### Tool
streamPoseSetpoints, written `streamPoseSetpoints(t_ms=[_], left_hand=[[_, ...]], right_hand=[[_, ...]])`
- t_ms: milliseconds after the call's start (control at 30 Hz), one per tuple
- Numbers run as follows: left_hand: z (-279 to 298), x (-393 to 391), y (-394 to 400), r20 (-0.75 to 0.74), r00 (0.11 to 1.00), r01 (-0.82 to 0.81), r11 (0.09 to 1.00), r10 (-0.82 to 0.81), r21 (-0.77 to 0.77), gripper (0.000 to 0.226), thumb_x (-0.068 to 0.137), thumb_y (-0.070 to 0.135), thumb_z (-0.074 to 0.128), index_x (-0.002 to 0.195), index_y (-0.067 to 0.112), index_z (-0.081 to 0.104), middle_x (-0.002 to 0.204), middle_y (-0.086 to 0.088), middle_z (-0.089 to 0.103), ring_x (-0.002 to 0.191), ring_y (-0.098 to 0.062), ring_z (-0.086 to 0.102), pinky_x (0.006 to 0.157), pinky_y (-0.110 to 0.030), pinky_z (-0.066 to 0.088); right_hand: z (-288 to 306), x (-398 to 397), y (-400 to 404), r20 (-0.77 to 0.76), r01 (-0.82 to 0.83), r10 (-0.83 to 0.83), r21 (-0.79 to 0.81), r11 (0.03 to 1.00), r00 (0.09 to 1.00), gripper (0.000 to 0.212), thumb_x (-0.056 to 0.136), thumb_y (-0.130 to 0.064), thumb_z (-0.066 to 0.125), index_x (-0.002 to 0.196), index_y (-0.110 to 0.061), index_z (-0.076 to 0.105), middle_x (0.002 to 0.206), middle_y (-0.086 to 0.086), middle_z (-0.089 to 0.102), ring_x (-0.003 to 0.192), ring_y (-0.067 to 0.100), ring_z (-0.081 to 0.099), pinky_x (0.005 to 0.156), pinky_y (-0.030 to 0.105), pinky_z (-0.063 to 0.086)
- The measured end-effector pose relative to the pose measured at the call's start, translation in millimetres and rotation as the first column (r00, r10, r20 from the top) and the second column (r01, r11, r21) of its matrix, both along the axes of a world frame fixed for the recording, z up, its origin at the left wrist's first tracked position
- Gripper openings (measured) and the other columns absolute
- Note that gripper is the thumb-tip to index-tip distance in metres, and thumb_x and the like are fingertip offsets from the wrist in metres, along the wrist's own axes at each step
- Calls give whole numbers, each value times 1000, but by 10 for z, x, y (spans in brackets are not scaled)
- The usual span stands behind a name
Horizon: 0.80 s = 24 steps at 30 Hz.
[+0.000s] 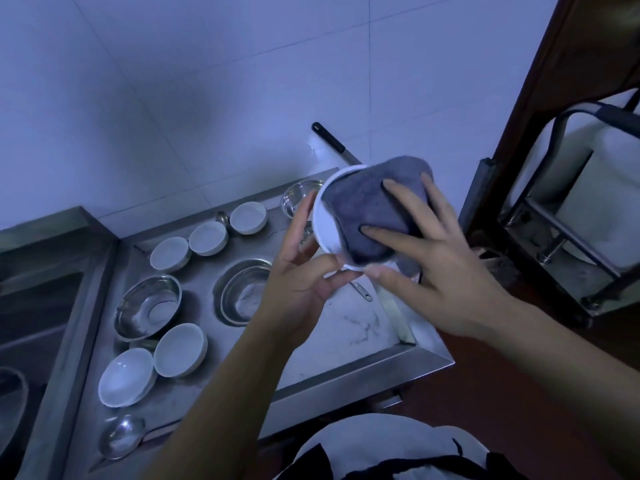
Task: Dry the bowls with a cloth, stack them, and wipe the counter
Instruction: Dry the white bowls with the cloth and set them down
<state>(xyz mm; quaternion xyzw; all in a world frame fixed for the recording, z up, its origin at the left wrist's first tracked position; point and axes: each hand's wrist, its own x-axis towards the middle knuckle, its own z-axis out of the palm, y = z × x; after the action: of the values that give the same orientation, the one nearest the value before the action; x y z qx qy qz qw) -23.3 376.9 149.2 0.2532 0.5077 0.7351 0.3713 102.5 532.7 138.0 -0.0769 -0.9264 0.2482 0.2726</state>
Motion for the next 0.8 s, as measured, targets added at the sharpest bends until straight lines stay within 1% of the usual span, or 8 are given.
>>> streamPoseSetpoints(t_ms=[100, 167, 333, 400, 467, 567, 700, 800], left_hand=[[-61, 61, -39, 7, 997, -73, 997, 73, -12, 84, 85, -16, 54, 153, 31, 39, 147, -12, 54, 127, -41, 59, 101, -67, 47], [-73, 97, -57, -6, 993, -114, 993, 114, -25, 86, 82, -16, 56, 151, 35, 42, 146, -10, 56, 124, -38, 62, 99, -64, 50], [-48, 194, -60, -161, 965, -209, 978, 205, -4, 90, 81, -28, 49, 132, 45, 60, 131, -3, 66, 107, -25, 64, 88, -42, 54], [-46, 241, -60, -211, 948, -247, 969, 237, -25, 91, 81, -29, 48, 130, 47, 61, 131, 0, 67, 111, -23, 66, 86, -36, 55], [-52, 269, -71, -241, 939, -265, 963, 246, -47, 92, 80, -28, 49, 127, 50, 62, 130, 3, 68, 115, -24, 66, 89, -39, 57], [-50, 198, -123, -264, 935, -271, 956, 236, -108, 93, 79, -27, 50, 134, 47, 59, 129, -5, 68, 107, -25, 68, 85, -42, 56], [107, 41, -201, -348, 935, -167, 951, 69, -261, 90, 76, -23, 58, 135, 45, 60, 124, -9, 68, 96, -26, 68, 82, -56, 58], [243, -119, -180, -364, 926, -72, 898, -102, -434, 81, 68, -6, 65, 126, 52, 64, 118, -4, 72, 90, -28, 72, 81, -61, 59]], right_hand=[[-1, -19, -29, -204, 69, -135, -303, 951, 969, 20, 91, -28, 71, 108, -18, 72, 145, 1, 40, 133, 2, 44, 106, 40, 45], [22, -109, -57, -162, 176, -301, -526, 832, 940, 35, 78, -19, 84, 101, -25, 59, 132, -3, 40, 115, -3, 53, 93, 39, 53], [7, -363, -166, 87, 187, -379, -954, 236, 921, 55, 68, -10, 90, 107, -15, 51, 105, 9, 67, 95, 25, 71, 80, 50, 61], [-17, -415, -240, 102, 160, -378, -979, 127, 920, 49, 73, -2, 85, 109, -4, 53, 96, 9, 70, 85, 25, 73, 62, 43, 62], [-49, -455, -282, 35, 127, -419, -973, 194, 907, 40, 75, 6, 79, 100, -6, 49, 87, 8, 67, 72, 20, 67, 49, 34, 56], [-45, -530, -162, -89, 150, -394, -831, 535, 915, 42, 72, 4, 76, 87, -19, 45, 73, -5, 59, 66, 12, 55, 56, 37, 51], [118, -534, 108, -121, 99, -158, -394, 914, 980, 27, 73, -5, 66, 91, -20, 52, 76, -9, 58, 71, 11, 54, 61, 26, 42], [205, -536, 195, -76, -83, 85, 26, 996, 993, 22, 74, -11, 64, 96, -13, 58, 86, -9, 55, 75, 17, 51, 61, 30, 37]])
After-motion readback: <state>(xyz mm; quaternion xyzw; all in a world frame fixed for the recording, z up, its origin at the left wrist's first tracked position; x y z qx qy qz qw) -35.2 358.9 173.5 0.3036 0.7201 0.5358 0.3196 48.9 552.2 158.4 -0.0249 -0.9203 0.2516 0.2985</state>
